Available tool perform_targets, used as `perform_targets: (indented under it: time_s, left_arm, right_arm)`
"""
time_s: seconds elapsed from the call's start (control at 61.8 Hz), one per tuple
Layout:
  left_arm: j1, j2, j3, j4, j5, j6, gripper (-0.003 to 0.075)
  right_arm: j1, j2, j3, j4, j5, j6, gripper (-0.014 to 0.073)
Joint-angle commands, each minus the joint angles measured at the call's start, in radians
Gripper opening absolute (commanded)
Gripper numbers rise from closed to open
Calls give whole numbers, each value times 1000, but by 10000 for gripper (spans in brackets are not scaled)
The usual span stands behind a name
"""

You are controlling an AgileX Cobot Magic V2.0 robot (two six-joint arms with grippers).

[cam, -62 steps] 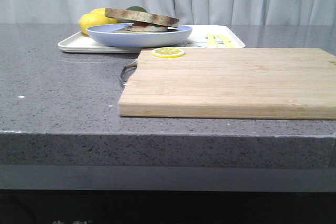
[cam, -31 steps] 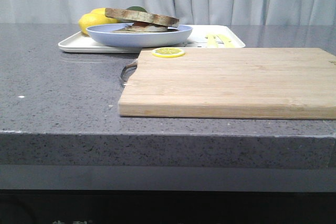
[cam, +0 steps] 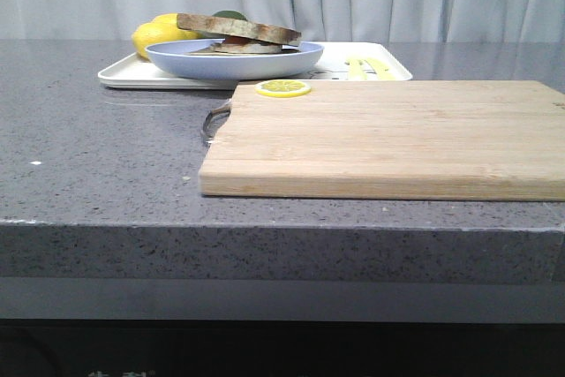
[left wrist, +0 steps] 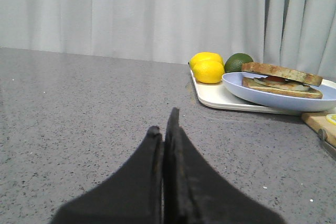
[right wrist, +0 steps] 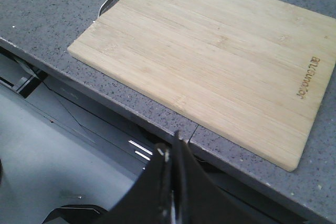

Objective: Place bread and move sandwich to tray

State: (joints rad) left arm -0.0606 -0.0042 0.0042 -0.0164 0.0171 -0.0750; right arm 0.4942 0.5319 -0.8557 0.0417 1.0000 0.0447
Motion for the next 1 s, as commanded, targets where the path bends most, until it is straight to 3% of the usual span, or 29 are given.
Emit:
perform_targets:
  time_s: [0.0, 0.13, 0.227, 0.405, 0.583, 0.777, 0.988]
  left_arm:
    - [3, -23, 2, -1, -83, -9, -20]
    - [3, -23, 2, -1, -83, -9, -20]
    - [3, -23, 2, -1, -83, -9, -20]
    - [3, -23, 2, -1, -83, -9, -20]
    - [3, -23, 2, -1, -83, -9, -20]
    - [3, -23, 2, -1, -83, -9, -20]
    - [3, -23, 2, -1, -83, -9, -20]
  right_arm:
    - [-6, 5, -21, -4, -62, -5, -69]
    - [-15, -12, -4, -13, -73, -5, -69]
    - [-99, -57, 37, -8, -117, -5, -69]
    - [-295, -197, 233, 26, -394, -5, -69]
    - [-424, -349, 480, 35, -677, -5, -69]
    - [-496, -492, 720, 41, -898, -5, -69]
    - [-524, -560, 878, 75, -1043, -5, -69]
